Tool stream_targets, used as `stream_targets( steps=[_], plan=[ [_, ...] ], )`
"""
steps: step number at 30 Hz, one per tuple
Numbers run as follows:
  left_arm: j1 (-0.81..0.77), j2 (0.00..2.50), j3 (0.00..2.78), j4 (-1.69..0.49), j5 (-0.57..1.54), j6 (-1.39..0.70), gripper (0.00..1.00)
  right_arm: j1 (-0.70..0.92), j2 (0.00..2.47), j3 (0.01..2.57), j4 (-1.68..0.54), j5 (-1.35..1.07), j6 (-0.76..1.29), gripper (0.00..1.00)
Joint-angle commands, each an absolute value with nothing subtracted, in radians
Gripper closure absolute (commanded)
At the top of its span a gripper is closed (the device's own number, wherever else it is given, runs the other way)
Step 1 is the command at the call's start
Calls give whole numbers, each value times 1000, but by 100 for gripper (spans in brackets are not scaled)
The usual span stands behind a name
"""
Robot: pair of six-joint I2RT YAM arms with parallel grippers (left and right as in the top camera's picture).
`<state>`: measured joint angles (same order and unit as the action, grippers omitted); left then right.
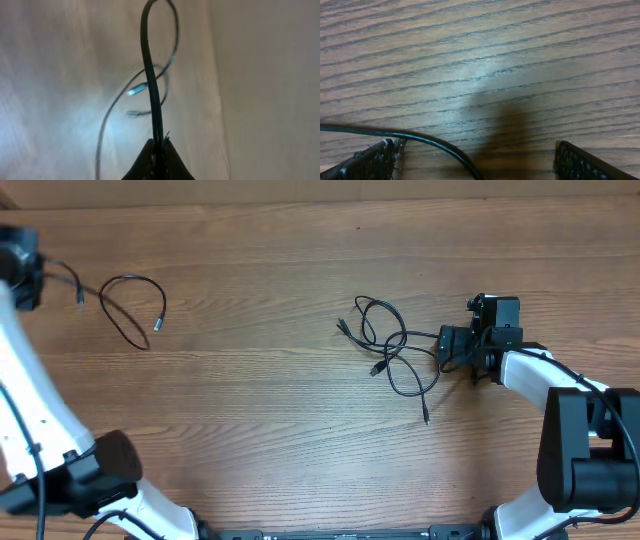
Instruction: Untangle cables
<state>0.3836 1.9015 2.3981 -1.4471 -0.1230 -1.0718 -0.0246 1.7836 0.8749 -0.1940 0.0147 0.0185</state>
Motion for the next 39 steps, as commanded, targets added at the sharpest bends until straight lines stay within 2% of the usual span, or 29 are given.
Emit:
stream_targets(
  steps=[1, 3, 6, 11, 15, 17, 18, 19, 20, 21, 23, 24, 28, 33, 35, 39],
  plan=[
    [249, 2025, 2409, -1358, -372, -1085, 96, -22, 1816, 849, -203, -28, 30, 0],
    [186, 2132, 2409, -1260, -383, -1024, 96, -22, 1816, 849, -203, -28, 30, 0],
    [142, 2272, 2409, -1245, -352, -1025, 96, -22, 1816, 849, -203, -28, 30, 0],
    [117, 2486, 2409, -1362, -352, -1052, 96, -22, 1816, 849, -203, -28, 30, 0],
    [137, 2531, 2409, -1459, -403, -1092, 96, -22, 1816, 849, -203, -28, 30, 0],
    [147, 2531, 2409, -1490, -403, -1092, 88, -22, 1816, 849, -203, -28, 30, 0],
    [152, 2531, 2409, -1509, -403, -1081, 72, -22, 1816, 849, -203, -28, 30, 0],
    [158, 2531, 2408, -1523, -403, -1077, 43, -22, 1816, 849, -203, -28, 30, 0],
    [163, 2532, 2408, -1532, -403, -1077, 24, -22, 1816, 849, -203, -28, 30, 0],
    [168, 2532, 2408, -1538, -403, -1075, 11, -22, 1816, 849, -203, -28, 30, 0],
    [181, 2530, 2413, -1536, -385, -1003, 0, -22, 1816, 849, -203, -28, 30, 0],
    [192, 2526, 2424, -1544, -343, -928, 0, -22, 1816, 849, -203, -28, 30, 0],
    [224, 2499, 2484, -1615, -236, -859, 1, -22, 1816, 849, -203, -28, 30, 0],
    [249, 2423, 2659, -1601, 47, -579, 0, -22, 1816, 849, -203, -28, 30, 0],
    [248, 2385, 2690, -1623, 50, -572, 0, -22, 1816, 849, -203, -28, 30, 0],
    [191, 2279, 2693, -1679, -82, -568, 1, -22, 1816, 849, -203, -28, 30, 0]
  ],
)
